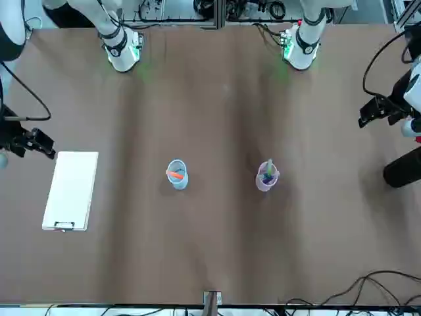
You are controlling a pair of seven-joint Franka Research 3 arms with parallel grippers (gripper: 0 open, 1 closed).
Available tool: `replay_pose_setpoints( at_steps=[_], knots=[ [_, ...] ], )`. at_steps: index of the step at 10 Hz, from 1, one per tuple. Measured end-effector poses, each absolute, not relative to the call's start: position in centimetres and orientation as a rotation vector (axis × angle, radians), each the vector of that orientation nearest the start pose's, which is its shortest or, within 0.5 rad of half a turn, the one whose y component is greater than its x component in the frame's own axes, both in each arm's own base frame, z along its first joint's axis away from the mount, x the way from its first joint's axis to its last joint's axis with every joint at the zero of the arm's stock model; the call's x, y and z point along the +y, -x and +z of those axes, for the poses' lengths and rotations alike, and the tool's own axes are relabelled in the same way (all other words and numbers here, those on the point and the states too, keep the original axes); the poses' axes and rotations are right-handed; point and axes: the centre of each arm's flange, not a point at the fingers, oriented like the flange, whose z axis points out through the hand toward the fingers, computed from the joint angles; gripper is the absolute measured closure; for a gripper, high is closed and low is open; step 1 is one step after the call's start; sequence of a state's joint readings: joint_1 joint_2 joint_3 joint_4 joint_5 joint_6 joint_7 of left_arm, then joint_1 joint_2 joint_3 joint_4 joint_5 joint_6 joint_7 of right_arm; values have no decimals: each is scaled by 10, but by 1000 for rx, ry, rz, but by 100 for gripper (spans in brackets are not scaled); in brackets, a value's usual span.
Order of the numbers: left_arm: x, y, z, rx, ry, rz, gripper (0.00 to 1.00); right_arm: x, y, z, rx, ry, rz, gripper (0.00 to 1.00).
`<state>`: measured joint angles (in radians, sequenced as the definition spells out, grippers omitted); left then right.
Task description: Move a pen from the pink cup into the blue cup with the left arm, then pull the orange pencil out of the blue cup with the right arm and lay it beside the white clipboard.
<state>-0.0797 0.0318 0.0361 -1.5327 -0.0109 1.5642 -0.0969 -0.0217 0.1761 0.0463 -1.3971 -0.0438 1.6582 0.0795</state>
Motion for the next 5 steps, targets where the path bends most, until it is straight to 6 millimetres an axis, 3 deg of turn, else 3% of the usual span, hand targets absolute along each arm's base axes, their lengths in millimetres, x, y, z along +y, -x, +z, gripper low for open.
replay_pose_setpoints(
  at_steps=[5],
  knots=[
    [-27,-565,620,-80,3150,14,0,15,-615,608,68,3166,-92,0]
  ],
)
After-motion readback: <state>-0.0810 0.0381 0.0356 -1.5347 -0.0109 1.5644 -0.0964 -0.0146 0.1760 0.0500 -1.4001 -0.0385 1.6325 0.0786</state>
